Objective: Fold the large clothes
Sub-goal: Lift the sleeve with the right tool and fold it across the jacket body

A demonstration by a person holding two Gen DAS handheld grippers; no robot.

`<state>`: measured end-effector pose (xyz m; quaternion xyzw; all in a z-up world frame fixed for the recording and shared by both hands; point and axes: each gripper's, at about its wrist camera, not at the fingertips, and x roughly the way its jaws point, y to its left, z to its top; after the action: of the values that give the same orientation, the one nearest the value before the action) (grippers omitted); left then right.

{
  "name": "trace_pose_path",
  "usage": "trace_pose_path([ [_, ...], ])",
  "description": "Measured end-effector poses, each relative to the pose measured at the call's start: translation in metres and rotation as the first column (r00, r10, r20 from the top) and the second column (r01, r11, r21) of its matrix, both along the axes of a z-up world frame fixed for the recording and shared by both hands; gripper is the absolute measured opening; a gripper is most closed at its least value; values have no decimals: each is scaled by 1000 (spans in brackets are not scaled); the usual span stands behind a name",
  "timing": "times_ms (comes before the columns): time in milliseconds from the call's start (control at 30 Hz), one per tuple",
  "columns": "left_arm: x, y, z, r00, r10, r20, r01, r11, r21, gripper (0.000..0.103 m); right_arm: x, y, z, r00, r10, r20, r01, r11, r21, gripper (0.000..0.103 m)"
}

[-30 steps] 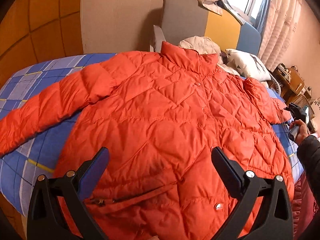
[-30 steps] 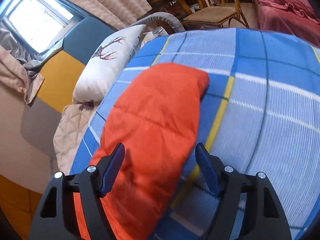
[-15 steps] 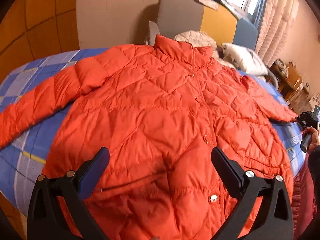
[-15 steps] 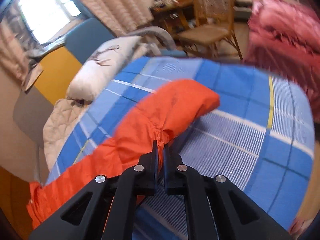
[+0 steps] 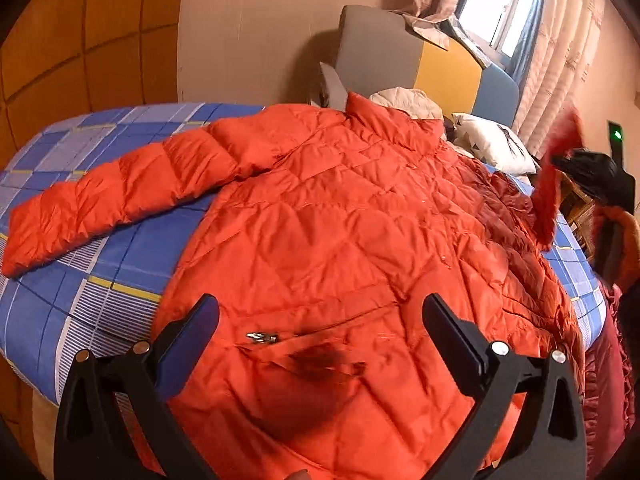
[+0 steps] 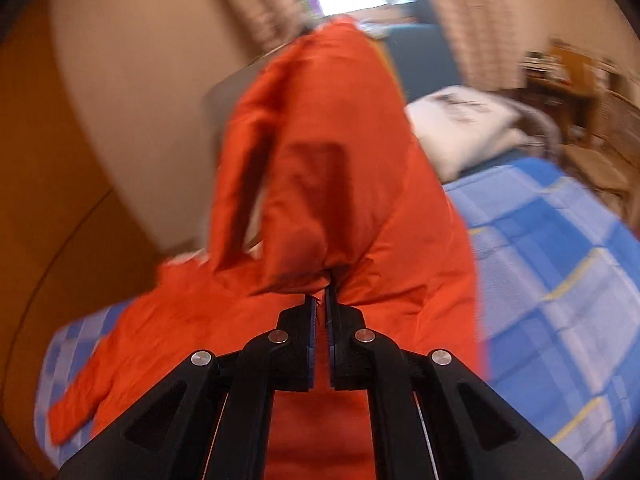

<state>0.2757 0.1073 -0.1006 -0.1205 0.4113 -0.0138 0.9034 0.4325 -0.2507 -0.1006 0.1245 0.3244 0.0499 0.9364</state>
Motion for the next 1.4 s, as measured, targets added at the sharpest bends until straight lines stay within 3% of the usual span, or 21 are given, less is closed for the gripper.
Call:
trace_pose_path([
  [200, 19, 25, -3, 1000, 15, 0, -15, 998, -58, 98, 26, 143, -37, 976, 186, -108, -195, 978, -75, 4],
  [367, 42, 35, 0, 1000, -1, 10, 2, 998, -68, 89, 30, 205, -70, 948, 266, -176, -287, 952, -110, 4],
  [400, 52, 36, 1, 1000, -12, 12, 13, 997, -81, 87, 31, 213, -76, 938, 289, -193, -313, 944, -107, 14],
  [467, 65, 35, 2, 999, -28, 15, 29, 995, -95, 87, 30, 219, -80, 931, 305, -199, -331, 937, -115, 44],
  [500, 73, 34, 2, 999, -32, 14, 33, 995, -98, 85, 26, 213, -80, 932, 310, -188, -334, 936, -111, 77],
  [533, 82, 32, 3, 999, -45, 16, 46, 993, -107, 85, 21, 207, -77, 935, 313, -168, -332, 938, -98, 94],
  [700, 135, 13, -6, 995, -98, -4, 97, 988, -123, 85, -9, 158, -62, 950, 295, -104, -291, 955, 51, 94],
  [867, 196, 0, -22, 994, -95, -48, 83, 976, -204, 85, -41, 73, -66, 986, 126, -108, -94, 961, 259, 94],
  [1033, 243, -16, -38, 993, -93, -79, 70, 966, -250, 81, -59, 10, -83, 985, -59, -162, 114, 928, 354, 94],
  [1133, 264, -22, -51, 990, -93, -106, 58, 953, -298, 70, -54, -12, -95, 972, -117, -202, 191, 896, 401, 94],
  [1267, 275, -19, -62, 989, -72, -131, 23, 940, -341, 11, -42, -18, -98, 968, -151, -200, 223, 884, 412, 94],
  [1333, 271, -11, -58, 993, -56, -105, 14, 932, -362, 7, -40, -16, -94, 972, -131, -196, 204, 883, 422, 94],
  [1400, 265, -4, -50, 996, -35, -79, 7, 944, -330, 6, -41, -7, -88, 979, -81, -187, 155, 894, 420, 94],
])
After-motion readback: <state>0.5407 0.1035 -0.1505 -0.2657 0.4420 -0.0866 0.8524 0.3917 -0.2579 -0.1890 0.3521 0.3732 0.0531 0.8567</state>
